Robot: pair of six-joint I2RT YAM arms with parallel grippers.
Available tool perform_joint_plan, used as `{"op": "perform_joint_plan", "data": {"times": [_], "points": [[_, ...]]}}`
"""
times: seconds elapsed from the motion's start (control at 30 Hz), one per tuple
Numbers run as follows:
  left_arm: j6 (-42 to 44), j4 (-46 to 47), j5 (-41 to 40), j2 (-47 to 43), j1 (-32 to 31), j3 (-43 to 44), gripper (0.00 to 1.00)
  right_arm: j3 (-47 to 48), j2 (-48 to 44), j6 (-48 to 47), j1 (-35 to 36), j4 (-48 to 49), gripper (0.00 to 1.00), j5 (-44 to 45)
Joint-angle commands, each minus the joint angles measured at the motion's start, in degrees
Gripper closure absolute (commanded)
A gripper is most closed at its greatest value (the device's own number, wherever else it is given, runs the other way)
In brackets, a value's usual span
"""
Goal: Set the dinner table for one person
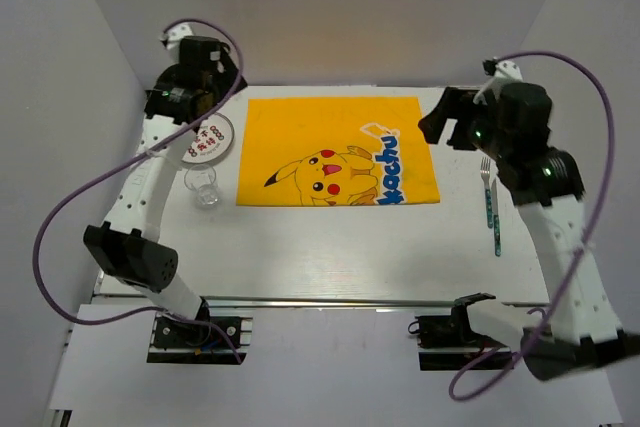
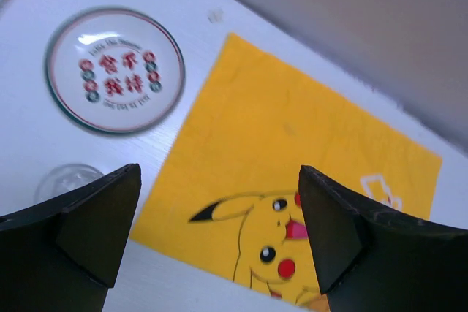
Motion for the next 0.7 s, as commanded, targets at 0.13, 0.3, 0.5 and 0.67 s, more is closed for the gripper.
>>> {"op": "perform_joint_plan", "data": {"times": [0.13,0.3,0.5,0.67], "points": [[-0.48,-7.22,6.64,17.09,13.44,16.27,0.02,-8.55,-8.66,0.41,0.04,5.33,0.11,-16.8],[-3.73,-0.55,13.24,15.36,22.67,8.3,0.02,-12.42,-12.0,0.75,0.04,5.94,0.11,-23.38],[-4.61,3.33,14.83,18.86,27.6,1.1,0.02,-22.62,-17.72,4.0,0.13,12.71,0.11,-29.98],[-5.32,7.26,14.9,19.84,30.6,-6.37,0.03,-22.1,-17.63,3.22,0.31,12.28,0.11,-33.58]]}}
